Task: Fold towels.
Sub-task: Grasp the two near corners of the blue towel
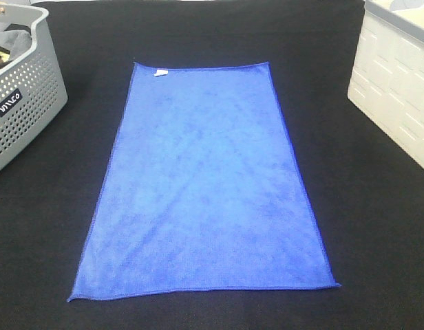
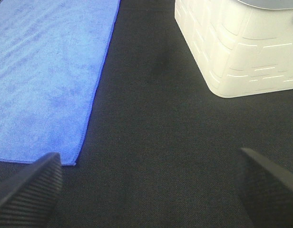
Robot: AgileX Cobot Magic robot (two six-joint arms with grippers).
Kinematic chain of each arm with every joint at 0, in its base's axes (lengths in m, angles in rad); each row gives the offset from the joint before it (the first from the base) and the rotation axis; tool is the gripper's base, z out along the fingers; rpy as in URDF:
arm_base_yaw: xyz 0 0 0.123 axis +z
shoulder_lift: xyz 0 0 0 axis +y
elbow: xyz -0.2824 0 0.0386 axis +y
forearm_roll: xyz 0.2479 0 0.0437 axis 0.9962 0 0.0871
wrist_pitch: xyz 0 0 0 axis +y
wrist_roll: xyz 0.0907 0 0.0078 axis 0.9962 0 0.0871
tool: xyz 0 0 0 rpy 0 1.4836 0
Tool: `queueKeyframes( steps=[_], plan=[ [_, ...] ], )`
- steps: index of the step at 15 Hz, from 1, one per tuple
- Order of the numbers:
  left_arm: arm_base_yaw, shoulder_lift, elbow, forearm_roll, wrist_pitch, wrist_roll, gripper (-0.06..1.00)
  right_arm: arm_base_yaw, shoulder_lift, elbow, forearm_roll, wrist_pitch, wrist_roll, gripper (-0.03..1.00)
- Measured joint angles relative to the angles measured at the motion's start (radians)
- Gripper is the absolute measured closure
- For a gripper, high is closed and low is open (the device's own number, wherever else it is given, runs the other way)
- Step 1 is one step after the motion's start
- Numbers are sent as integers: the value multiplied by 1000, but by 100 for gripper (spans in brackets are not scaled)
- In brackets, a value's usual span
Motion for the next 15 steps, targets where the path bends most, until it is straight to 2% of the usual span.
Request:
queueKeyframes(
  steps=[15],
  plan=[
    [0, 0, 0, 0, 0, 0, 20, 0, 0, 0, 0, 0, 0, 5]
  ],
)
